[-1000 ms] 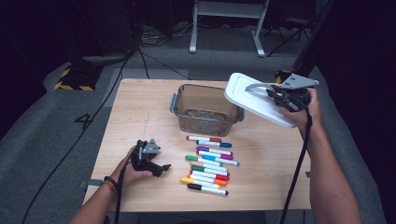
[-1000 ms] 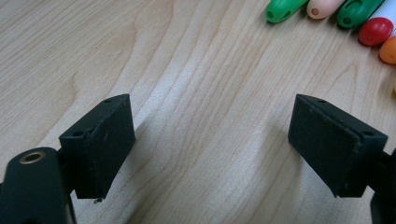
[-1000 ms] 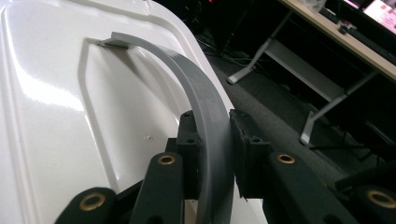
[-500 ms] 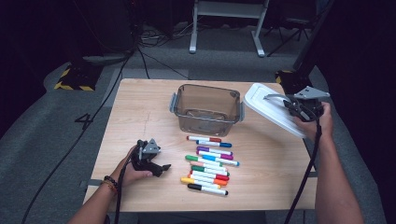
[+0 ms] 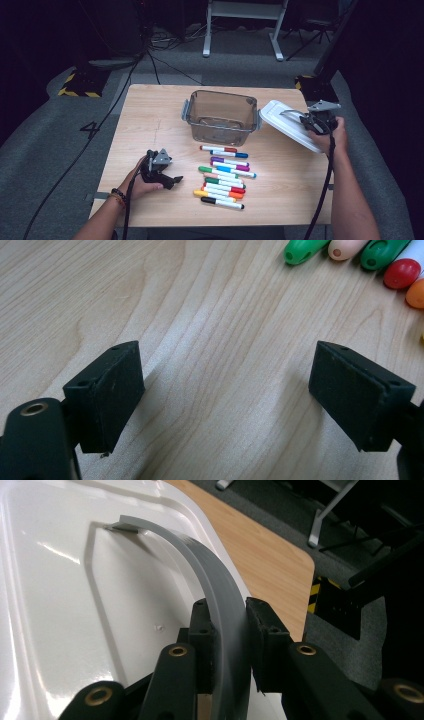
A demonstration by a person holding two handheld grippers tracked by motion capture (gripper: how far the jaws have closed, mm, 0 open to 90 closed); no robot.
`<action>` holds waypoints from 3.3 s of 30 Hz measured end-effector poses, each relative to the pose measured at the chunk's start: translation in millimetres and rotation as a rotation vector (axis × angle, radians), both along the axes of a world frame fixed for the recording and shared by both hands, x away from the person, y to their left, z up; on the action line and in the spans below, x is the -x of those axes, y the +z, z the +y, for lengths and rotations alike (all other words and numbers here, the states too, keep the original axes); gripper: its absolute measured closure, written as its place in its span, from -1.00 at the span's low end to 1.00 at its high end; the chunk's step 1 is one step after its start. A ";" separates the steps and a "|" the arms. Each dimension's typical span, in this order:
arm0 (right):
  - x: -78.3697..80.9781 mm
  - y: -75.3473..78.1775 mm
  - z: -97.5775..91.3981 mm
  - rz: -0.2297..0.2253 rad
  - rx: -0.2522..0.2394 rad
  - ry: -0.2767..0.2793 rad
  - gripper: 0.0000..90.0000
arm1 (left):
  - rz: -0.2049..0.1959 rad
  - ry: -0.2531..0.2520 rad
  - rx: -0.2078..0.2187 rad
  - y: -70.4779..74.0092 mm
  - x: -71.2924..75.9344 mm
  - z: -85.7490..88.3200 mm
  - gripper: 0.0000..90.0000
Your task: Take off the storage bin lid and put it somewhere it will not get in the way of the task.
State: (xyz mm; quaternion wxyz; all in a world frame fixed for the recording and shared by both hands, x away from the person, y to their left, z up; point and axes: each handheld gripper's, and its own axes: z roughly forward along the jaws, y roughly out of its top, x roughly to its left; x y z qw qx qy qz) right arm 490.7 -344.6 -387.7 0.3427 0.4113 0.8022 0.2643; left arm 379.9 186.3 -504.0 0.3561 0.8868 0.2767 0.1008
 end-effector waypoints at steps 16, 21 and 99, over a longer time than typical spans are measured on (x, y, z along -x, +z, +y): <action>-19.2 -35.6 -9.5 0.114 0.014 -0.098 0.70 | 0.000 -0.001 0.000 0.0 0.0 0.0 -0.67; -22.2 -49.4 1.3 0.136 0.073 -0.085 0.69 | 0.000 0.000 0.000 0.0 0.0 0.0 -0.67; 174.9 -56.5 200.0 0.245 -0.223 0.905 0.02 | -0.004 0.006 0.001 -0.1 0.7 -0.2 -0.67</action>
